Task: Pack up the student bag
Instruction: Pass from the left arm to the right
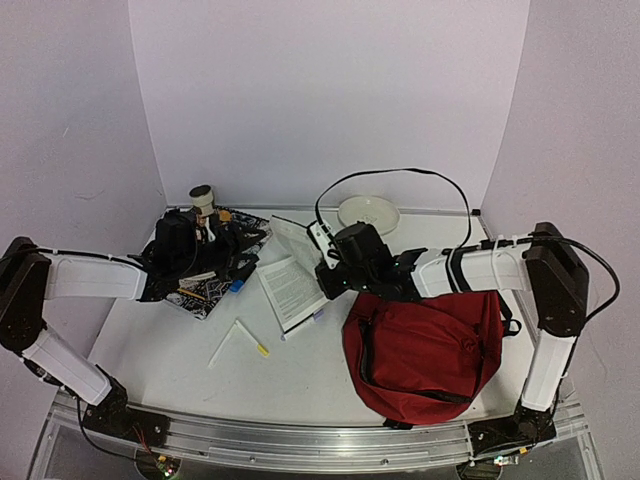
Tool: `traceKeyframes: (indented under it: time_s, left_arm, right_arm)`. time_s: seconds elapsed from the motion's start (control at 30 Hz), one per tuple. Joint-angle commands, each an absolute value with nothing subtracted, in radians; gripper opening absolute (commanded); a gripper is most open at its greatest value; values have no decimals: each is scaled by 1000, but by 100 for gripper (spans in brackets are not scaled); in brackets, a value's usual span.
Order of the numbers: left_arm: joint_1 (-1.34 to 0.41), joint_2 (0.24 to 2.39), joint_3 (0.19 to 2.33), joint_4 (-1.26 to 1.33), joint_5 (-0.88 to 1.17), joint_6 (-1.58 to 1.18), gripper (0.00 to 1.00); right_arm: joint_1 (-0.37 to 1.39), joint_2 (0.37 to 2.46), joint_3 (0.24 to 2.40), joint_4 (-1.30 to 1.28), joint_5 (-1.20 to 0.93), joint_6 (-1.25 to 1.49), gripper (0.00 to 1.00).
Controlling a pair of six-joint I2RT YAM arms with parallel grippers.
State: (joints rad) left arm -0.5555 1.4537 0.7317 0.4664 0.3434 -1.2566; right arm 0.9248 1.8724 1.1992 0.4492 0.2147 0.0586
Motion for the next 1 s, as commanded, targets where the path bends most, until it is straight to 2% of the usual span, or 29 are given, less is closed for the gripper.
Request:
traceKeyframes:
  time_s: [0.0, 0.53, 0.73, 0.97]
  left_arm:
    - [-547, 1417, 658, 493, 310, -1262, 73]
    - [-554, 1583, 673, 508, 375, -1284, 89]
    - [-568, 1644, 694, 569, 400, -1321, 96]
    - [-588, 1725, 711, 679, 433, -1396, 99]
  right_arm:
    - [906, 1751, 1269, 560, 289, 164, 0]
    - [905, 1692, 1293, 547, 298, 334, 0]
    - [905, 1672, 1308, 548, 301, 392, 0]
    - [904, 1635, 1318, 566, 310, 447, 0]
